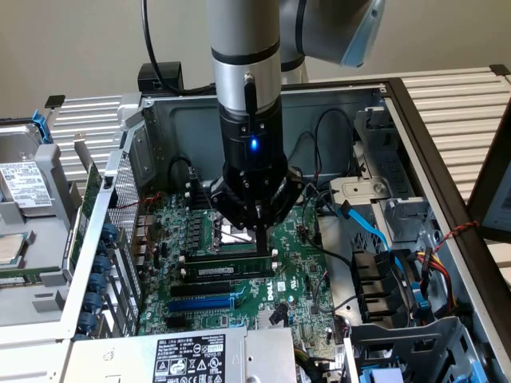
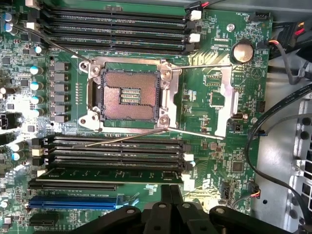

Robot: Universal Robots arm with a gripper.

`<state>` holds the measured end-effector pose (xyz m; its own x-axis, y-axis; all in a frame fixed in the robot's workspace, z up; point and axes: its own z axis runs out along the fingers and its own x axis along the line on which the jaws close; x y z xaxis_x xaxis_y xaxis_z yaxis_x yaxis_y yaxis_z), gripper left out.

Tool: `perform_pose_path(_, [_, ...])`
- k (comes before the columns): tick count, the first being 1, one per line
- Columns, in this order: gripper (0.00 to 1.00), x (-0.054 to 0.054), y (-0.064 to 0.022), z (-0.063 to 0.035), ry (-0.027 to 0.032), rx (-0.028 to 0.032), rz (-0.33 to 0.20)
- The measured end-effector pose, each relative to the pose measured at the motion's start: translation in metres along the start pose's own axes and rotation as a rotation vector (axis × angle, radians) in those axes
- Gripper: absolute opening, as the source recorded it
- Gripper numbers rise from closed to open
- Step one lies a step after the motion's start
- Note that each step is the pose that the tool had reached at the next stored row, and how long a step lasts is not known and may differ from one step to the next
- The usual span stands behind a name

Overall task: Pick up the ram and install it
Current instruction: 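Press down the ram until it locks into place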

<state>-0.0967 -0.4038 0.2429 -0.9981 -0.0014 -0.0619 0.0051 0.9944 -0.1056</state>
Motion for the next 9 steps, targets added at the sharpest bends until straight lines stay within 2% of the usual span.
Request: perform_pose_path(9, [0.11,0.001,0.0014,0.0138,-0.0001,-0.0017,0.0])
